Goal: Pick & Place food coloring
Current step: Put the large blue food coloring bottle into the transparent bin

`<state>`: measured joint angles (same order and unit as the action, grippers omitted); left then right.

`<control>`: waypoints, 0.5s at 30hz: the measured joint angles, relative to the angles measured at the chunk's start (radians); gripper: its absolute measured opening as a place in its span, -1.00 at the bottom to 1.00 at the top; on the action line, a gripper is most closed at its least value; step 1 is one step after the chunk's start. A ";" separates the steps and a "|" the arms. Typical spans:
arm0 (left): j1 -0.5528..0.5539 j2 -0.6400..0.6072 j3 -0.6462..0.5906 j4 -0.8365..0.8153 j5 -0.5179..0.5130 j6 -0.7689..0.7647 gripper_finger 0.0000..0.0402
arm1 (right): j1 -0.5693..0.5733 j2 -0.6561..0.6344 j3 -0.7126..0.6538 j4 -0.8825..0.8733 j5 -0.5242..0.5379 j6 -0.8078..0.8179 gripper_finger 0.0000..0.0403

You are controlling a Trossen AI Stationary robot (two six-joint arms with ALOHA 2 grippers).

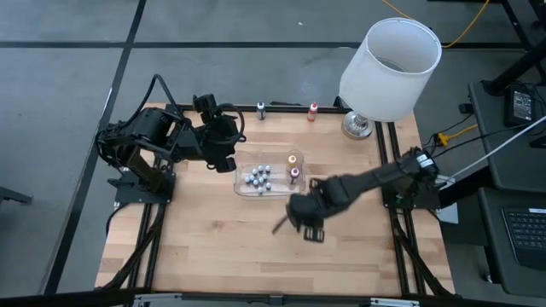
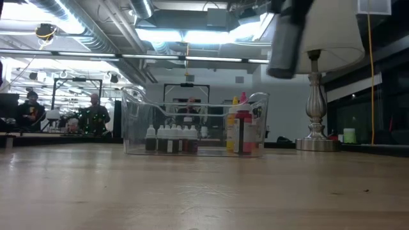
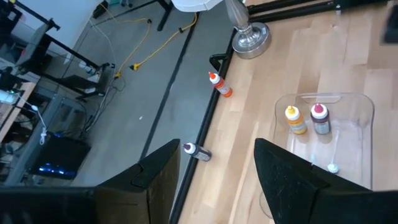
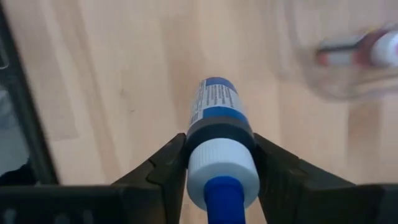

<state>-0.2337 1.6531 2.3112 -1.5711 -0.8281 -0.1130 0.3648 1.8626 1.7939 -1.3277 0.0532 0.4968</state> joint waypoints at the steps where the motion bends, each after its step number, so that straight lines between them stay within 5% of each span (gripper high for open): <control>1: 0.000 0.000 0.000 0.000 0.000 -0.007 0.00 | -0.023 0.000 0.003 0.000 0.000 -0.037 -0.21; 15: 0.000 0.000 0.000 0.000 -0.036 -0.060 0.00 | -0.276 0.000 0.035 0.008 -0.029 -0.378 -0.21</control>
<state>-0.2337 1.6531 2.3112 -1.5711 -0.8639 -0.1734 0.0887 1.8626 1.8294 -1.3198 0.0246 0.1188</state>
